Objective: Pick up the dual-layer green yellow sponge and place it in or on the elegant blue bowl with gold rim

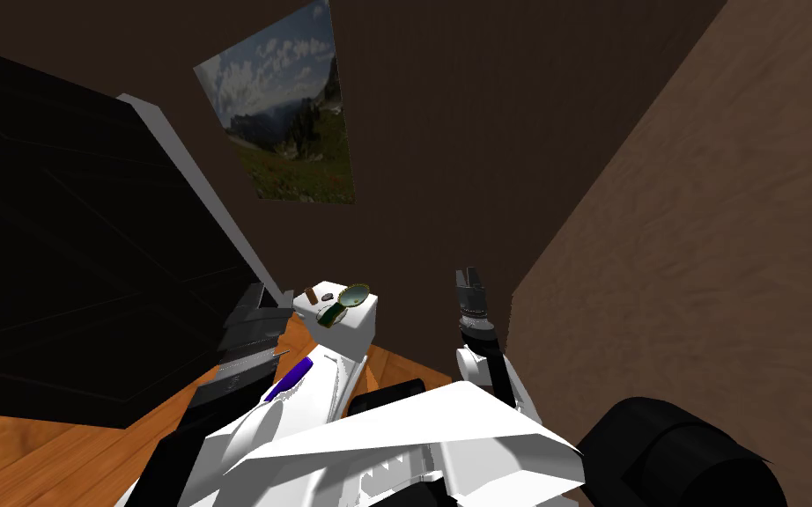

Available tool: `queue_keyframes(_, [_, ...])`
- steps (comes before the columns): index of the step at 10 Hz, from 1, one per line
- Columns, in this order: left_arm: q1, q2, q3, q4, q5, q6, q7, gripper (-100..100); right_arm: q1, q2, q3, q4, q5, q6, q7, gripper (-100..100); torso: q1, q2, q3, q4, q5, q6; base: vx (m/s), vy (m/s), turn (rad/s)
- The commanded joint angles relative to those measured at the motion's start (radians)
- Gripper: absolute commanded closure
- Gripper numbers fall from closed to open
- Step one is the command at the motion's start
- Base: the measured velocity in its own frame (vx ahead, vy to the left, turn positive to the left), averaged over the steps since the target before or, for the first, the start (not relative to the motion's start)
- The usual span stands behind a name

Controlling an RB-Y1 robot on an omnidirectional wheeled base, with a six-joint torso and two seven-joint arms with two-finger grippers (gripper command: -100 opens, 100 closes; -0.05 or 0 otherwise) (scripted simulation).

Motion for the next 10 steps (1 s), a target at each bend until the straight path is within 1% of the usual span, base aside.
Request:
queue_keyframes(1, [-0.004,0.028,-0.004,0.025,-0.006,-0.008,-0.003,-100,0.000,0.000,0.000,0.000,0.000,0.000,0.000,0,0.000,0.000,0.000,0.000,0.000,0.000,-0.014,0.020,-0.015])
queue_keyframes(2, [-0.010,0.048,-0.010,0.062,-0.014,-0.019,-0.006,-100,0.000,0.000,0.000,0.000,0.000,0.000,0.000,0,0.001,0.001,0.000,0.000,0.000,0.000,-0.036,0.051,-0.034])
queue_keyframes(4, [-0.019,0.061,-0.019,0.115,-0.025,-0.033,-0.011,-100,0.000,0.000,0.000,0.000,0.000,0.000,0.000,0,0.004,0.003,0.001,0.001,0.001,0.000,-0.044,0.065,-0.032])
queue_keyframes(8, [-0.040,0.077,-0.041,0.239,-0.055,-0.069,-0.022,-100,0.000,0.000,0.000,0.000,0.000,0.000,0.000,0,0.005,0.003,0.002,0.001,0.001,0.000,-0.040,0.074,-0.029])
queue_keyframes(9, [-0.040,0.077,-0.041,0.248,-0.055,-0.069,-0.022,-100,0.000,0.000,0.000,0.000,0.000,0.000,0.000,0,0.006,0.003,0.002,0.001,0.001,0.000,-0.037,0.053,-0.015])
queue_keyframes(10, [-0.045,0.079,-0.047,0.283,-0.063,-0.080,-0.026,-100,0.000,0.000,0.000,0.000,0.000,0.000,0.000,0,0.004,0.002,0.001,0.001,0.001,0.000,-0.036,0.045,-0.017])
